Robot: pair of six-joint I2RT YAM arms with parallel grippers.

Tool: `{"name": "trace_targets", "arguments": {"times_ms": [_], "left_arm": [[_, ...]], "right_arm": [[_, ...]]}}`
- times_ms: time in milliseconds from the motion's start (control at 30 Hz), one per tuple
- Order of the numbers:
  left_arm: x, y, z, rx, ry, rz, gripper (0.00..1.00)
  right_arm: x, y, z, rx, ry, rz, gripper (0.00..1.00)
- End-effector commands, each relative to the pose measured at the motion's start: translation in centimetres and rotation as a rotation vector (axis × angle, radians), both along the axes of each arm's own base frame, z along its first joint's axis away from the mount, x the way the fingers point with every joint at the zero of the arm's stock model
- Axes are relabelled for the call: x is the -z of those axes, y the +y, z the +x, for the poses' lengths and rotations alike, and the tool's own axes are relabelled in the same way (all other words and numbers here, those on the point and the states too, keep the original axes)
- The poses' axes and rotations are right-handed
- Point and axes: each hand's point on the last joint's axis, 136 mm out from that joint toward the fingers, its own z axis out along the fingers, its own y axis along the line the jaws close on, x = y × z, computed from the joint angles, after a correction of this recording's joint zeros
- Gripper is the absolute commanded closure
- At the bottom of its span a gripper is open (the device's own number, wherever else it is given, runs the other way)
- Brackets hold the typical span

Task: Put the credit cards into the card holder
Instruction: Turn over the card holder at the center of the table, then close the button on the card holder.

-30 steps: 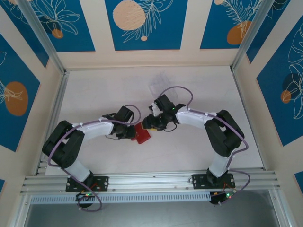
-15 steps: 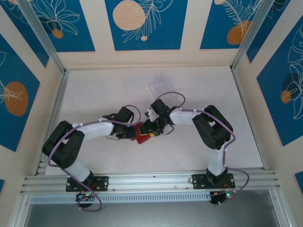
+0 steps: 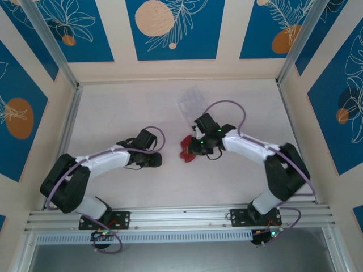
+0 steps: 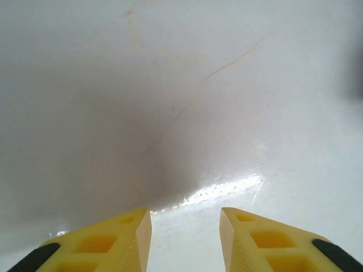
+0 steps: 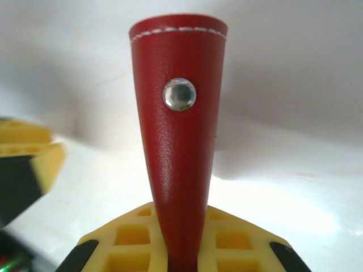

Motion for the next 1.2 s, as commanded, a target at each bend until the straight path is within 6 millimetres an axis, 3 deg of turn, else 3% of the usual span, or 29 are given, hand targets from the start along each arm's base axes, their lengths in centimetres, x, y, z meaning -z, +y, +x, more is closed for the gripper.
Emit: {"name": "trace_targets", "arguments": {"times_ms": [0, 133, 267, 333, 500, 667, 800, 967, 1067, 1167], "left_arm": [[0.3, 1.2, -0.7, -0.015, 0.022, 0.034, 0.63], [0.5, 1.2, -1.2, -0.028, 0.036, 0.020, 0.63], [-0.2, 1.8, -1.5, -0.055, 0.022, 0.019, 0.63], [-0.7, 2.4, -1.7, -0.069, 0.013, 0.033, 0.63], [-2.4, 4.1, -1.9, -0.123, -0.022, 0.065, 0.63], [-4.2, 5.9, -2.2, -0.179, -0.053, 0.064, 0.62], [-5.0, 6.8, -2.5, -0.190, -0.063, 0.057, 0.62], [-5.3, 4.5, -2.0, -0.065, -0.038, 0.013, 0.65], [-6.0, 2.0, -1.1, 0.009, -0.051, -0.039, 0.70], [-7.1, -1.4, 0.2, 0.089, -0.076, -0.070, 0.72]], "right_arm": [[-0.9, -8.0, -0.8, 0.113, -0.074, -0.366, 1.00], [-1.3, -11.0, -1.6, 0.131, -0.110, -0.572, 1.00], [-0.7, -10.1, -2.5, 0.086, -0.128, -0.701, 1.00], [0.2, -8.7, -2.8, 0.050, -0.130, -0.733, 0.99], [3.3, -2.5, -3.8, -0.089, -0.117, -0.779, 0.76], [5.1, 3.6, -5.0, -0.205, -0.084, -0.644, 0.55], [4.7, 6.2, -5.9, -0.261, -0.043, -0.471, 0.39], [1.9, 5.7, -6.0, -0.266, -0.063, -0.323, 0.35], [0.3, 3.2, -5.2, -0.222, -0.108, -0.362, 0.38], [0.6, 0.5, -4.3, -0.172, -0.087, -0.422, 0.41]]}}
